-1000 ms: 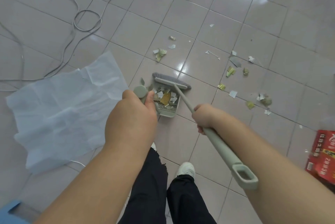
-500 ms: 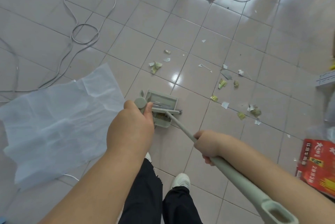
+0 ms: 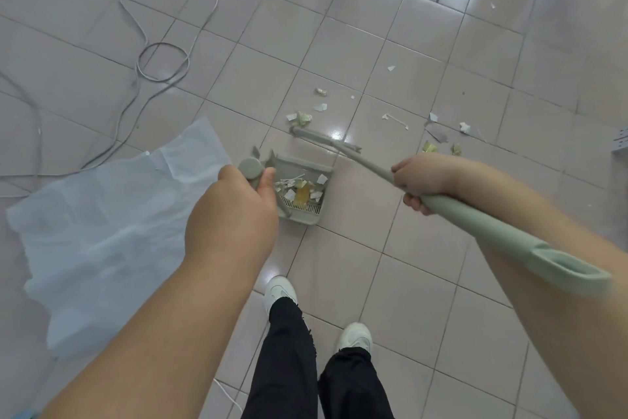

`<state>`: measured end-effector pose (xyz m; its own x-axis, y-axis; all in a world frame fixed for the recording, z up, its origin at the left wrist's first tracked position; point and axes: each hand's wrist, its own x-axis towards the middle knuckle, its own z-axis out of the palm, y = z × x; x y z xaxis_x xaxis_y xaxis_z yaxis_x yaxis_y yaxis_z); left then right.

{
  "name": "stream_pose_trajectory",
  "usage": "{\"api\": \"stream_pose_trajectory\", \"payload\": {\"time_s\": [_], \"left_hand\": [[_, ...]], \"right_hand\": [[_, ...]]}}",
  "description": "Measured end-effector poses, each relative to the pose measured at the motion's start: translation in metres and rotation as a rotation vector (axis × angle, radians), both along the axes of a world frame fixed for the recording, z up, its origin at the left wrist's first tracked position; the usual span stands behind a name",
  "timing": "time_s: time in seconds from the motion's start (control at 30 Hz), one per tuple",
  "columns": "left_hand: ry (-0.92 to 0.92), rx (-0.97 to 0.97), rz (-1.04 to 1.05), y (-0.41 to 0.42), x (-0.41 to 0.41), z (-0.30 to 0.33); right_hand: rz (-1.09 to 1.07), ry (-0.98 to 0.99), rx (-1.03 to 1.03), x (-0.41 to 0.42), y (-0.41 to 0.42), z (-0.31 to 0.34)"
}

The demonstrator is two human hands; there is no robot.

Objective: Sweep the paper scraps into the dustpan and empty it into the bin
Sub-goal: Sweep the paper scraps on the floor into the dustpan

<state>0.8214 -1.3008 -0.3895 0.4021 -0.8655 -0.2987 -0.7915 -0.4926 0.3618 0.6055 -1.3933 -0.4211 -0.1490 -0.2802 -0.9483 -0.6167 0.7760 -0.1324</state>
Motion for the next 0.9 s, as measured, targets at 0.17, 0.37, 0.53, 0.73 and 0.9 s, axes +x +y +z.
{"api": "stream_pose_trajectory", "payload": {"time_s": [0.17, 0.37, 0.53, 0.73, 0.9], "left_hand": [[-0.044, 0.000, -0.024, -0.036, 0.021, -0.003], [-0.058, 0.017, -0.042, -0.082, 0.038, -0.002], [-0.057, 0.012, -0.058, -0.104, 0.042, -0.004], [-0.037, 0.014, -0.086, -0.108, 0.044, -0.004], [-0.006, -0.005, -0.100, -0.111, 0.044, -0.002]], "right_hand": [[0.070, -0.019, -0.088, 0.033, -0.044, -0.028], [0.053, -0.037, -0.063, 0.073, -0.083, -0.053], [0.158, -0.037, -0.159, 0.097, -0.090, -0.067], [0.110, 0.011, 0.006, 0.077, -0.075, -0.059], [0.070, -0.014, -0.032, 0.037, -0.049, -0.013]]}}
